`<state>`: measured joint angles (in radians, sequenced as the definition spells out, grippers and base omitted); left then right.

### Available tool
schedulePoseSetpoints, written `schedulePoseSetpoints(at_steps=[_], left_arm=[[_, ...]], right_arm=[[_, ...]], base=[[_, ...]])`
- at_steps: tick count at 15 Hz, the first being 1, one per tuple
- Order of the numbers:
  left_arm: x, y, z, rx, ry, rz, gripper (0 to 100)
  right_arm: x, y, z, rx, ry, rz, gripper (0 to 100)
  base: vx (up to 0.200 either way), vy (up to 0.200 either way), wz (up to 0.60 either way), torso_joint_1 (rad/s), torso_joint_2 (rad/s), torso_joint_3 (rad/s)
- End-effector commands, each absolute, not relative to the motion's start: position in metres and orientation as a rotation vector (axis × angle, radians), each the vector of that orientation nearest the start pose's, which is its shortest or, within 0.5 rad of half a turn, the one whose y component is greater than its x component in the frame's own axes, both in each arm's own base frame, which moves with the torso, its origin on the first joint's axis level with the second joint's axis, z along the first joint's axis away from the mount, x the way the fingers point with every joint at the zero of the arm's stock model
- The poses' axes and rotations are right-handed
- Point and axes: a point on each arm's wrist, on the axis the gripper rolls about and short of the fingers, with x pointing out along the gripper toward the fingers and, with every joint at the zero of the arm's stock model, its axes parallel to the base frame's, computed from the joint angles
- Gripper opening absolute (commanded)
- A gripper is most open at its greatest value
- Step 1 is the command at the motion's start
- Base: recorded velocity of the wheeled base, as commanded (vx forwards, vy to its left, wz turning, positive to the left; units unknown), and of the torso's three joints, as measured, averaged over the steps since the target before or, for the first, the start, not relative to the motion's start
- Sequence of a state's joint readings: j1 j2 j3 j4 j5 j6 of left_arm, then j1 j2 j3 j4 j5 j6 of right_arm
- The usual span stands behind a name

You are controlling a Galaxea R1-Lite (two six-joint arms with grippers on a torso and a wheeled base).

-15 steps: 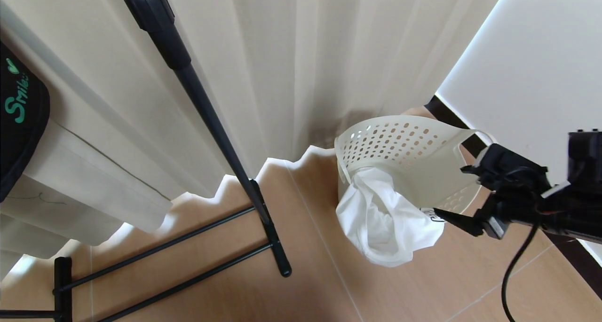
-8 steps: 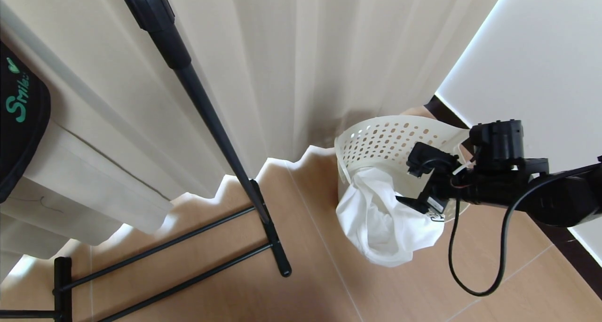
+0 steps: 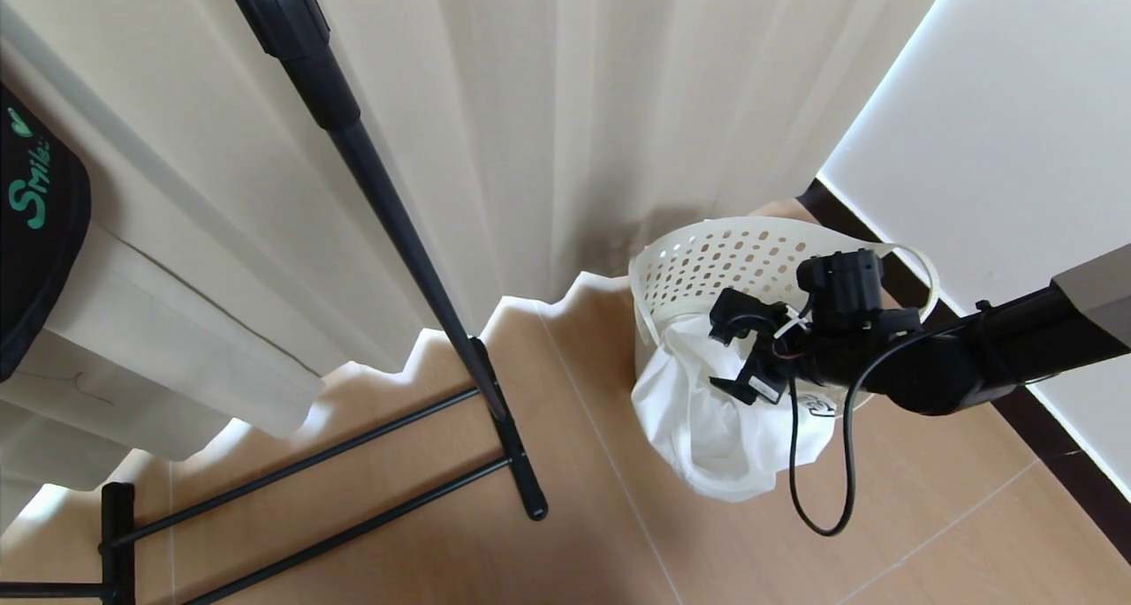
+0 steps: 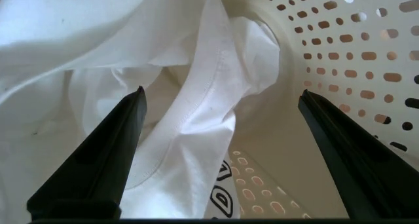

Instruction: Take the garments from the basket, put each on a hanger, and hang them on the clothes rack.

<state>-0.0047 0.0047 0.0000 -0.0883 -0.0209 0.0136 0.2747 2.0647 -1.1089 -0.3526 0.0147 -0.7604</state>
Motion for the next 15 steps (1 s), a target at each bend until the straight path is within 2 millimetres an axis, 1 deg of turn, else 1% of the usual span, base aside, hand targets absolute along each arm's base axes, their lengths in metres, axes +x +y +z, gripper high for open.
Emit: schedulePoseSetpoints(at_steps=[1, 3, 4, 6, 8, 13, 15], left_arm=[[-0.023, 0.0, 0.085, 0.014, -0.083, -0.025, 100], [-0.023, 0.0, 0.085, 0.014, -0.081, -0.026, 100], [-0.023, 0.0, 0.085, 0.014, -0.083, -0.025, 100], [-0.023, 0.0, 0.085, 0.015, -0.083, -0.027, 100], [-0.023, 0.0, 0.085, 0.014, -0.083, -0.025, 100], [-0.023, 0.0, 0.085, 0.014, -0.083, -0.025, 100], [-0.023, 0.0, 0.085, 0.014, -0.083, -0.025, 100]], right_arm=[[0.383, 0.109, 0.098, -0.81, 0.479, 0.5, 100], [0.385, 0.11, 0.096, -0.809, 0.48, 0.5, 100], [0.394, 0.112, 0.087, -0.799, 0.491, 0.496, 100], [0.399, 0.113, 0.086, -0.799, 0.488, 0.492, 100], [0.409, 0.115, 0.081, -0.801, 0.49, 0.463, 100], [0.433, 0.121, 0.082, -0.808, 0.457, 0.385, 100], [0.437, 0.123, 0.081, -0.793, 0.453, 0.381, 100]], base=[[0.0, 0.0, 0.0, 0.0, 0.0, 0.0], [0.0, 0.0, 0.0, 0.0, 0.0, 0.0], [0.0, 0.0, 0.0, 0.0, 0.0, 0.0], [0.0, 0.0, 0.0, 0.0, 0.0, 0.0], [0.0, 0.0, 0.0, 0.0, 0.0, 0.0], [0.0, 0.0, 0.0, 0.0, 0.0, 0.0], [0.0, 0.0, 0.0, 0.0, 0.0, 0.0]])
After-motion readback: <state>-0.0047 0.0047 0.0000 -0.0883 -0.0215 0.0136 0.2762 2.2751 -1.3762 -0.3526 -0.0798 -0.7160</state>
